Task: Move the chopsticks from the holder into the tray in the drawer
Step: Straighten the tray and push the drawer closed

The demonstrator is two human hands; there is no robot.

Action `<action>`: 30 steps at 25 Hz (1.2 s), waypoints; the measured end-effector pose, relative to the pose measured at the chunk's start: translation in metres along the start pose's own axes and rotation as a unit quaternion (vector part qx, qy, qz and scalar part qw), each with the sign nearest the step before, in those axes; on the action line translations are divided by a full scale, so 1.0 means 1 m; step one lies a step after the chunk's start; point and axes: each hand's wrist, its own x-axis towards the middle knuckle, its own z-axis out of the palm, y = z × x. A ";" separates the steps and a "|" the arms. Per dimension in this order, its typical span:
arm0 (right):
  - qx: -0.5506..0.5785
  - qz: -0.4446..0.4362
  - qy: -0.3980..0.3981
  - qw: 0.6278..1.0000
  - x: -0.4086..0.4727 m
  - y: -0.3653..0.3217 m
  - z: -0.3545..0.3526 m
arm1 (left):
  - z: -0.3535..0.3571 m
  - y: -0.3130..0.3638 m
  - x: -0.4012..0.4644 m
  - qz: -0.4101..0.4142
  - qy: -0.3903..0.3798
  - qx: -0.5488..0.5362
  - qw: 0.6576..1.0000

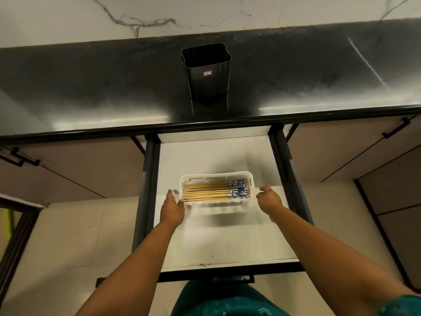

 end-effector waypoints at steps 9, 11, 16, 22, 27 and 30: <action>-0.141 -0.250 0.071 0.955 -0.090 0.037 -0.006 | 0.009 -0.033 -0.096 0.289 0.126 0.117 0.942; -0.189 -0.357 0.137 0.904 -0.121 0.056 0.000 | 0.013 -0.045 -0.117 0.331 0.122 0.137 0.926; -0.258 -0.421 0.230 0.838 -0.196 0.118 0.018 | 0.014 -0.102 -0.182 0.398 0.139 0.262 0.868; -0.420 -0.326 0.108 0.840 -0.208 0.165 0.027 | -0.004 -0.150 -0.202 0.298 0.075 0.398 0.864; -0.437 -0.297 0.044 0.848 -0.188 0.144 0.020 | -0.010 -0.127 -0.178 0.257 0.027 0.437 0.861; -0.441 -0.285 0.020 0.851 -0.166 0.116 0.016 | -0.012 -0.106 -0.152 0.241 0.029 0.450 0.859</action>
